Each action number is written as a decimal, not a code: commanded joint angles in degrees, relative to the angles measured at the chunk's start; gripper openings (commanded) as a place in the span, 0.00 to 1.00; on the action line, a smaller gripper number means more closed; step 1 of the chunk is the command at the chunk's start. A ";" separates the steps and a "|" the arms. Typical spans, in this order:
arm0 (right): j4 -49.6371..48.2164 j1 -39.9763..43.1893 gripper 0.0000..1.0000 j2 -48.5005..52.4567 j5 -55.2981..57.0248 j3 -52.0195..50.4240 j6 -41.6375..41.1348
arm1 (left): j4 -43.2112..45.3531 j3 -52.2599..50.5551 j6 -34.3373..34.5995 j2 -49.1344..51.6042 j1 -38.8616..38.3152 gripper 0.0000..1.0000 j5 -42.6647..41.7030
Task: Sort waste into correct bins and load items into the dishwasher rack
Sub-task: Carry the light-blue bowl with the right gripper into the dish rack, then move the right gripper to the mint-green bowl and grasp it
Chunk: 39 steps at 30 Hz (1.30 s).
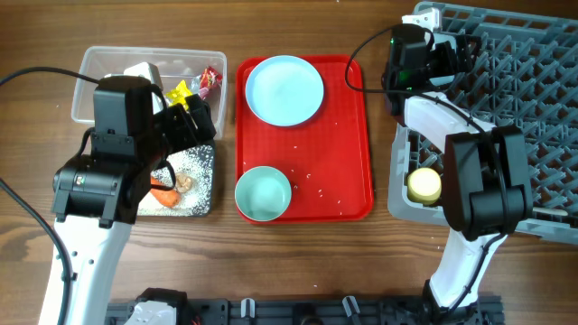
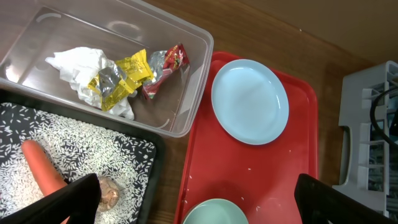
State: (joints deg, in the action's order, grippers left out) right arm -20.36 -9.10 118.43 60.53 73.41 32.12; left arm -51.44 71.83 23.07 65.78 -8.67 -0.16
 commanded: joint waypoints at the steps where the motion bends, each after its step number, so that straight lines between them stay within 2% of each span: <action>1: -0.22 -2.58 1.00 0.28 -1.84 0.20 -7.96 | 0.09 0.17 0.33 -0.04 0.04 1.00 -0.44; 3: -0.13 -2.58 1.00 -1.64 -2.40 0.20 -11.06 | 0.09 0.17 0.33 -0.04 0.04 1.00 -0.44; 9: 4.13 -2.89 1.00 -5.88 -8.09 0.20 -11.58 | 0.09 0.17 0.33 -0.04 0.04 1.00 -0.46; 14: 4.52 -5.51 1.00 -8.59 -9.20 0.20 -15.23 | 0.09 0.17 0.33 -0.04 0.04 1.00 -0.46; 17: 7.43 -9.20 0.99 -13.55 -12.28 0.20 -21.49 | 0.09 0.17 0.33 -0.04 0.04 1.00 -0.44; 20: 20.26 -13.53 1.00 -17.94 -24.65 0.20 -33.53 | 0.09 0.17 0.33 -0.04 0.04 1.00 -0.44; 22: 30.93 -15.30 1.00 -18.95 -38.38 0.20 -42.21 | 0.09 0.17 0.33 -0.04 0.04 1.00 -0.44; 23: 33.31 -15.47 1.00 -18.95 -42.64 0.20 -44.19 | 0.09 0.17 0.33 -0.04 0.04 1.00 -0.46; 25: 43.28 -15.47 1.00 -18.91 -62.55 0.20 -46.21 | 0.09 0.17 0.33 -0.04 0.04 1.00 -0.46; 28: 52.81 -15.47 1.00 -18.91 -76.87 0.13 -46.21 | 0.09 0.17 0.33 -0.04 0.04 1.00 -0.44; 31: 57.40 -16.09 0.82 -18.91 -83.89 -0.92 -47.95 | 0.09 0.17 0.33 -0.04 0.04 1.00 -0.46; 34: 57.77 -17.70 0.77 -18.60 -83.71 -4.09 -54.82 | 0.09 0.17 0.33 -0.04 0.04 1.00 -0.46; 39: 51.60 -22.86 0.67 -18.45 -83.76 -11.10 -63.87 | 0.09 0.17 0.33 -0.04 0.04 1.00 -0.44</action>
State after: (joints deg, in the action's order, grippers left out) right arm 33.45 -28.97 99.79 -21.28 65.52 -24.80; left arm -51.44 71.85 23.07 65.78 -8.67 -0.16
